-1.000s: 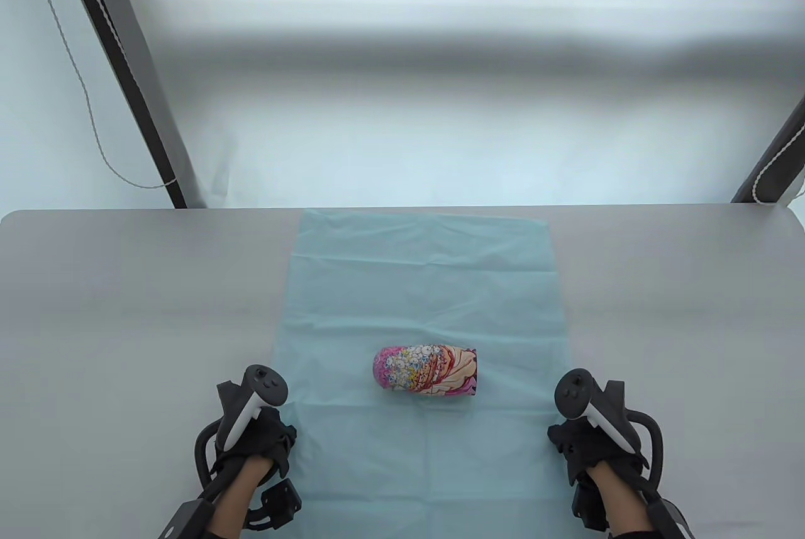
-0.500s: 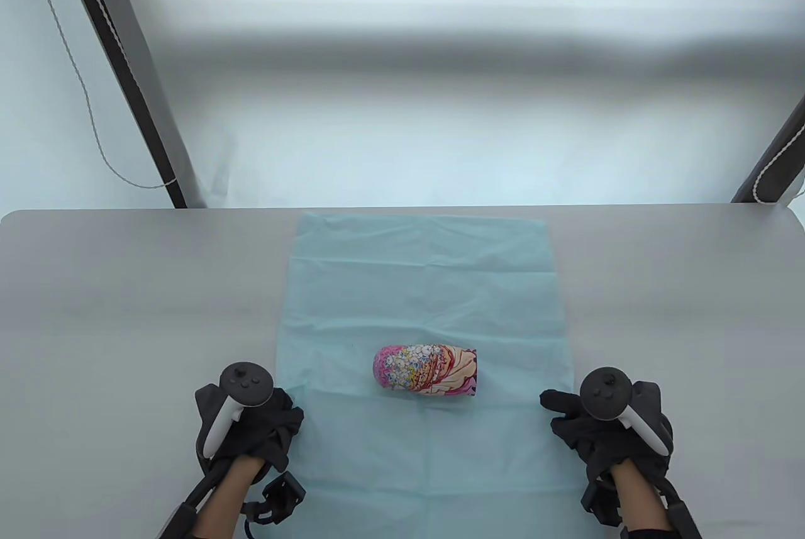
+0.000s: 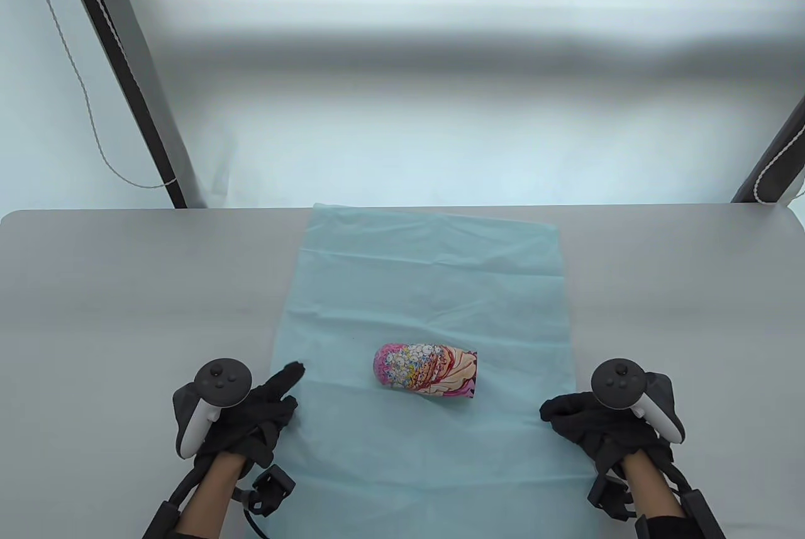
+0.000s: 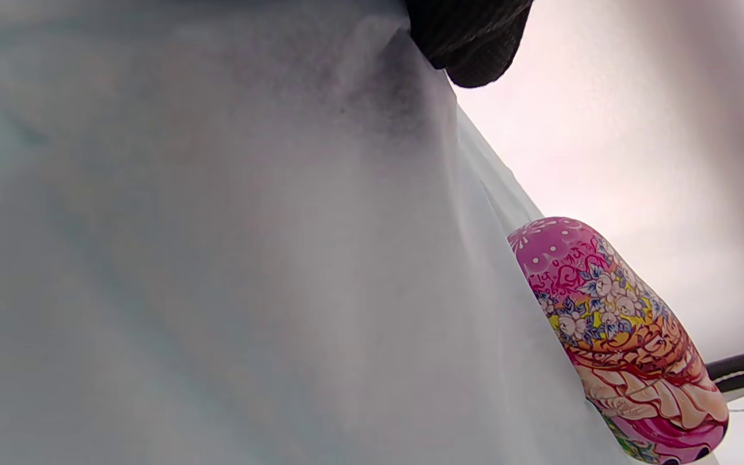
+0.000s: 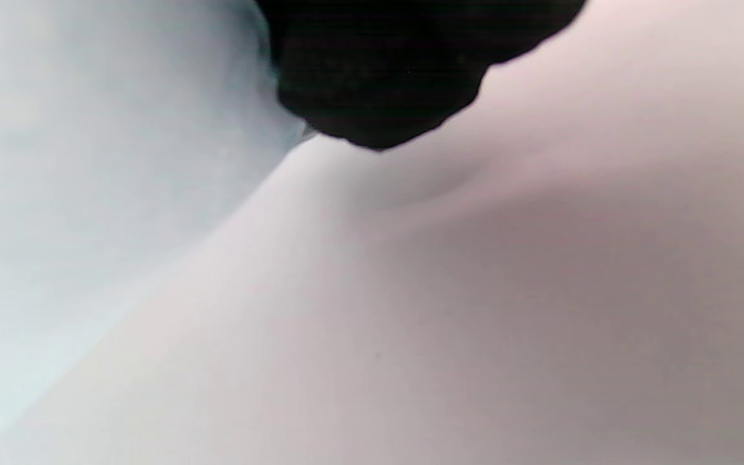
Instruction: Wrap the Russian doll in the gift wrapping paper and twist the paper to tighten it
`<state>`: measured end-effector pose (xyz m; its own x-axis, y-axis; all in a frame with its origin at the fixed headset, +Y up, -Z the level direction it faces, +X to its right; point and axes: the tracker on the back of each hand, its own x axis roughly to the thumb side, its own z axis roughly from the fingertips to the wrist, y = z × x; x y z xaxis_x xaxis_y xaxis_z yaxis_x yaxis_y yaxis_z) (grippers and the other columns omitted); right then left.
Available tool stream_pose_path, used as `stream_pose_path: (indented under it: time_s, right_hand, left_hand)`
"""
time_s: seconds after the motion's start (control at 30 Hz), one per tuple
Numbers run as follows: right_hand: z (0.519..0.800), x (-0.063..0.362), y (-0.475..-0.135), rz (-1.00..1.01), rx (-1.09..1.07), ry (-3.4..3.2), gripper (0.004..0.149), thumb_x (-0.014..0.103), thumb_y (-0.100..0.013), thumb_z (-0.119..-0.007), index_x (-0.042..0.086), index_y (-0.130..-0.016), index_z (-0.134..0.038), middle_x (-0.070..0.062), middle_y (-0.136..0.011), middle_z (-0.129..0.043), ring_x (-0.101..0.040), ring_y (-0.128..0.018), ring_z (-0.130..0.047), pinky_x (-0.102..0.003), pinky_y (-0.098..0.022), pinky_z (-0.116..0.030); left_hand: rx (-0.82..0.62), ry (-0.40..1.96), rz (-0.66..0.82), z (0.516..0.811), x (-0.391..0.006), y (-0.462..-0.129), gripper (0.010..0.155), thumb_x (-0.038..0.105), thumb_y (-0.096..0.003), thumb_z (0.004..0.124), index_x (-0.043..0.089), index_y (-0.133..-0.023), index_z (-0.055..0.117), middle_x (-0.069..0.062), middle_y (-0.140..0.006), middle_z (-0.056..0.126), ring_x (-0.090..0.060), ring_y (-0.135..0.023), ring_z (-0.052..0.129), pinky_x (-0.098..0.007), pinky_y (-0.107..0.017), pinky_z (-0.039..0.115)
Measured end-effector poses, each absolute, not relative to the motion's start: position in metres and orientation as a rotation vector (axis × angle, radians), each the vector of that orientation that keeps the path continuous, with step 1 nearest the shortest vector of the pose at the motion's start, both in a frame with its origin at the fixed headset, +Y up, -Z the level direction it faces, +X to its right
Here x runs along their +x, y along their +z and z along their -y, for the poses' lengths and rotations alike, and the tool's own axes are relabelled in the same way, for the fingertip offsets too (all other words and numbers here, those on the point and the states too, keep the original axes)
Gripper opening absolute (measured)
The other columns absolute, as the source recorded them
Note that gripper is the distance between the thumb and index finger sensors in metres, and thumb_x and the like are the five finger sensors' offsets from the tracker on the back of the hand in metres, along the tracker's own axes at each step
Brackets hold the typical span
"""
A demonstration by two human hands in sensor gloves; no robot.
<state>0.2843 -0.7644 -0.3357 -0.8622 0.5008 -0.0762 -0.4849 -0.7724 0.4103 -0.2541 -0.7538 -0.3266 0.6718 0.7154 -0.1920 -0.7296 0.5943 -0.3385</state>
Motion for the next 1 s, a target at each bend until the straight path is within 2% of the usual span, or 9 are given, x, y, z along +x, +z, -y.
stream_pose_path:
  time_s: [0.17,0.23,0.33,0.43,0.57,0.63,0.8,0.93,1.0]
  right_hand:
    - [0.770,0.294,-0.336,-0.596,0.161,2.489,0.041,0.038,-0.061,-0.085,0.022,-0.099,-0.082,0.001,-0.067,-0.097,-0.016,-0.041,-0.102,-0.027,-0.031,-0.086]
    - [0.769,0.298,-0.336,-0.620,0.197,2.431,0.040,0.039,-0.061,-0.084,0.023,-0.098,-0.084,0.001,-0.070,-0.100,-0.019,-0.047,-0.104,-0.028,-0.034,-0.087]
    - [0.764,0.305,-0.335,-0.675,0.251,2.363,0.042,0.039,-0.063,-0.078,0.023,-0.102,-0.082,-0.002,-0.081,-0.102,-0.023,-0.057,-0.105,-0.029,-0.037,-0.086]
    - [0.761,0.307,-0.332,-0.754,0.313,2.308,0.048,0.037,-0.063,-0.076,0.019,-0.108,-0.077,-0.006,-0.091,-0.099,-0.025,-0.063,-0.105,-0.031,-0.040,-0.086]
    - [0.758,0.306,-0.328,-0.859,0.358,2.339,0.056,0.027,-0.062,-0.080,0.019,-0.115,-0.065,-0.005,-0.104,-0.088,-0.025,-0.074,-0.102,-0.034,-0.047,-0.085]
    - [0.758,0.306,-0.327,-0.871,0.374,2.407,0.059,0.023,-0.061,-0.083,0.024,-0.116,-0.060,-0.001,-0.108,-0.084,-0.022,-0.078,-0.101,-0.033,-0.050,-0.084]
    - [0.761,0.300,-0.326,-0.782,0.386,2.521,0.060,0.022,-0.059,-0.090,0.026,-0.113,-0.063,0.003,-0.103,-0.088,-0.019,-0.078,-0.101,-0.032,-0.049,-0.084]
    - [0.762,0.296,-0.325,-0.638,0.381,2.594,0.057,0.027,-0.055,-0.095,0.026,-0.107,-0.072,0.005,-0.092,-0.097,-0.015,-0.072,-0.103,-0.029,-0.046,-0.084]
    - [0.762,0.294,-0.325,-0.563,0.381,2.626,0.055,0.030,-0.054,-0.096,0.026,-0.104,-0.075,0.005,-0.087,-0.100,-0.013,-0.069,-0.103,-0.028,-0.045,-0.084]
  left_hand:
    - [-0.516,0.920,-0.005,0.763,-0.260,-0.334,0.037,0.024,-0.0593,0.074,0.027,-0.096,0.079,-0.005,-0.075,0.099,-0.034,-0.069,0.094,-0.057,-0.052,0.074]
    - [-0.544,0.962,0.029,0.767,-0.262,-0.337,0.037,0.026,-0.0586,0.074,0.020,-0.095,0.079,-0.004,-0.084,0.099,-0.033,-0.081,0.092,-0.055,-0.055,0.073]
    - [-0.650,1.043,0.131,0.769,-0.263,-0.342,0.044,0.030,-0.0597,0.069,0.016,-0.101,0.072,-0.004,-0.096,0.092,-0.032,-0.094,0.084,-0.057,-0.061,0.067]
    - [-0.777,1.115,0.237,0.771,-0.265,-0.342,0.052,0.029,-0.0610,0.064,0.013,-0.110,0.058,-0.011,-0.111,0.077,-0.038,-0.105,0.068,-0.062,-0.066,0.060]
    - [-0.882,1.131,0.342,0.776,-0.268,-0.339,0.056,0.023,-0.0611,0.061,0.015,-0.115,0.046,-0.010,-0.120,0.062,-0.039,-0.112,0.051,-0.064,-0.070,0.054]
    - [-0.959,1.087,0.369,0.778,-0.268,-0.338,0.059,0.016,-0.0609,0.060,0.027,-0.116,0.042,-0.002,-0.125,0.049,-0.039,-0.114,0.034,-0.064,-0.073,0.046]
    - [-0.935,0.901,0.360,0.774,-0.267,-0.341,0.064,0.013,-0.0598,0.068,0.032,-0.113,0.040,0.006,-0.123,0.053,-0.035,-0.113,0.038,-0.061,-0.072,0.047]
    - [-0.866,0.784,0.362,0.773,-0.260,-0.343,0.066,0.018,-0.0596,0.078,0.026,-0.113,0.041,0.004,-0.118,0.062,-0.028,-0.111,0.051,-0.058,-0.070,0.053]
    - [-0.782,0.697,0.342,0.772,-0.254,-0.344,0.063,0.019,-0.0578,0.083,0.022,-0.111,0.049,0.002,-0.112,0.072,-0.025,-0.107,0.062,-0.056,-0.068,0.059]
